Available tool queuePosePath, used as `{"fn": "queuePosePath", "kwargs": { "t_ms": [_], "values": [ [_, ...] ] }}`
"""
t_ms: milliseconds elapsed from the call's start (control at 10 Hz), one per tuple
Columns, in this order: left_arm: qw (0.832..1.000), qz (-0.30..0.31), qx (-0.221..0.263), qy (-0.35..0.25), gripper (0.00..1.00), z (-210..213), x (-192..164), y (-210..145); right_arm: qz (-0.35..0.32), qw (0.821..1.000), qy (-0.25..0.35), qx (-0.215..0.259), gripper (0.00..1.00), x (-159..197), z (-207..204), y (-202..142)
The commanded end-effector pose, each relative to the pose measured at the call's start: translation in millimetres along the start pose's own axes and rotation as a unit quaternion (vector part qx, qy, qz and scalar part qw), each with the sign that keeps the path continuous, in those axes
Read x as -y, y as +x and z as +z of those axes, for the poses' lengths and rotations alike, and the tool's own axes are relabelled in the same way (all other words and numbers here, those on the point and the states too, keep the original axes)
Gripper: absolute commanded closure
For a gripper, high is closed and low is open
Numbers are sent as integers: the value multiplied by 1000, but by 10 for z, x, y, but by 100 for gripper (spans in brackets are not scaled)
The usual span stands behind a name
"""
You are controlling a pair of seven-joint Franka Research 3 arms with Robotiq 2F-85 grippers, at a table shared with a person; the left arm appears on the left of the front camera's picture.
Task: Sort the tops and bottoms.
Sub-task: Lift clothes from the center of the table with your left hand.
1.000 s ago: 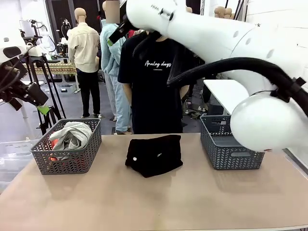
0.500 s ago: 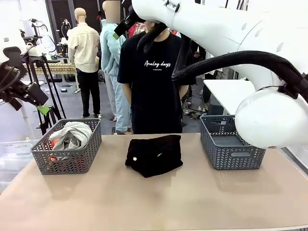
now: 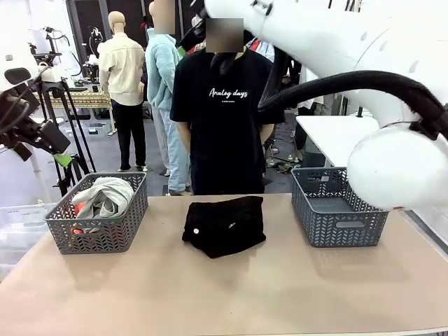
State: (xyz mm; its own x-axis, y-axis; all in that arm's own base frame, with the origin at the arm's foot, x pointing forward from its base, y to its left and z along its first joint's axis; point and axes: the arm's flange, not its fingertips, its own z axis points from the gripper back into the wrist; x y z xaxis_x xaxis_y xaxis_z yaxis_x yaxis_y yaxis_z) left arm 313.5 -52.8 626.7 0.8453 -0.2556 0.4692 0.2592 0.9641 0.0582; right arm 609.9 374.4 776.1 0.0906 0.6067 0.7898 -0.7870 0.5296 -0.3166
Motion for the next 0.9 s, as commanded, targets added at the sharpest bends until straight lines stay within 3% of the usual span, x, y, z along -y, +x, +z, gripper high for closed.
{"fn": "queuePosePath", "kwargs": {
  "t_ms": [0, 300, 500, 600, 700, 800],
  "values": [
    [1000, -2, -1, 3, 0, -4, -8, -23, -57, 997, 28, -38, 0, -349, 818, -1133],
    [1000, -2, -1, 3, 0, -4, -8, -23, -105, 973, 22, -203, 0, -333, 1673, -1966],
    [1000, -2, -1, 3, 0, -4, -8, -23, -109, 936, 76, -327, 0, -579, 2008, -2400],
    [1000, -2, -1, 3, 0, -4, -8, -23, -135, 918, 81, -364, 0, -627, 2123, -2707],
    [1000, -2, -1, 3, 0, -4, -8, -23, -167, 917, 91, -350, 0, -657, 2208, -2920],
    [1000, -2, -1, 3, 0, -4, -8, -23, -127, 931, 64, -337, 0, 659, 1721, -1048]
  ]
}}
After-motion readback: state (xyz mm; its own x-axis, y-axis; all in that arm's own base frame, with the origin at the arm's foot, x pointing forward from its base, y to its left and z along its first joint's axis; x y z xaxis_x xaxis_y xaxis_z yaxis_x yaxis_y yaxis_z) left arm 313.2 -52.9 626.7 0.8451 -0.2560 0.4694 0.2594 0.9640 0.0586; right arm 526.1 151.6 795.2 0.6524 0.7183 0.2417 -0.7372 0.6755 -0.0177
